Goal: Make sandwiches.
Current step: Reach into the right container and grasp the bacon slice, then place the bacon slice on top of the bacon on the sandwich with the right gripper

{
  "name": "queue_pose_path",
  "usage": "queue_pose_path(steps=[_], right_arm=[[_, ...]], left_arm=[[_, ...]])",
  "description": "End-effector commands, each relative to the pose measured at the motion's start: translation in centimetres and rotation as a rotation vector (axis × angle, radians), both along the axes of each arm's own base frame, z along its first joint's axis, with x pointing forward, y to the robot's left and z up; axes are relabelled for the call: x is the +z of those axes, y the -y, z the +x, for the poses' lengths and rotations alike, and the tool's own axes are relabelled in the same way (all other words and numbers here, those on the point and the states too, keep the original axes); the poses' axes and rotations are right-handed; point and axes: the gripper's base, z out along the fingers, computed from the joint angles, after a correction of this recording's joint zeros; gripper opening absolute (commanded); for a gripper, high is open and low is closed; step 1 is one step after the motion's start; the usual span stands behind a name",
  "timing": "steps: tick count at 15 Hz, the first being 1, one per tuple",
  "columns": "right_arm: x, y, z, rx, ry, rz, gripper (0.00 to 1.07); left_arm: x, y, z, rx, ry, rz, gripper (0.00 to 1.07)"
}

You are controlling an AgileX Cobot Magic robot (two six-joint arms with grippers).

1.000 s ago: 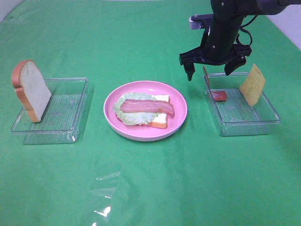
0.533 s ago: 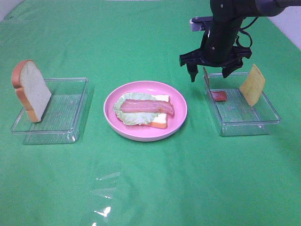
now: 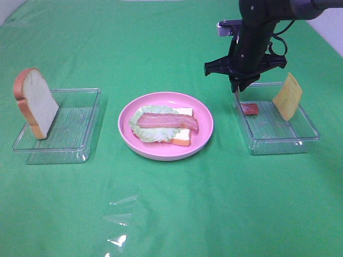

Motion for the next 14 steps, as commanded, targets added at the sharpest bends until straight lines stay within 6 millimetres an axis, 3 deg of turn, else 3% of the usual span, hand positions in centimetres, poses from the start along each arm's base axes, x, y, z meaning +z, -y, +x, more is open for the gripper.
queue_pose_path(steps=[1,8,12,14], right_arm=[[-0.2,0.2,0.2,0.017,0.001,-0.013,0.02],[0.6,0.4,0.2,0.057,0.018,-0.047,0.00],[2.9,0.6,-0.3,0.085,0.036,-0.057,0.00],[5.5,0.9,-1.2,0.106,0.036,-0.074,0.00]], left_arm=[[0.0,0.0,-0.3,0.001,0.018,-0.002,1.02],[0.0,0.0,-0.3,0.001,0.018,-0.002,1.02],[0.0,0.0,-0.3,0.001,0.018,-0.002,1.02],[0.0,0.0,-0.3,0.001,0.018,-0.002,1.02]])
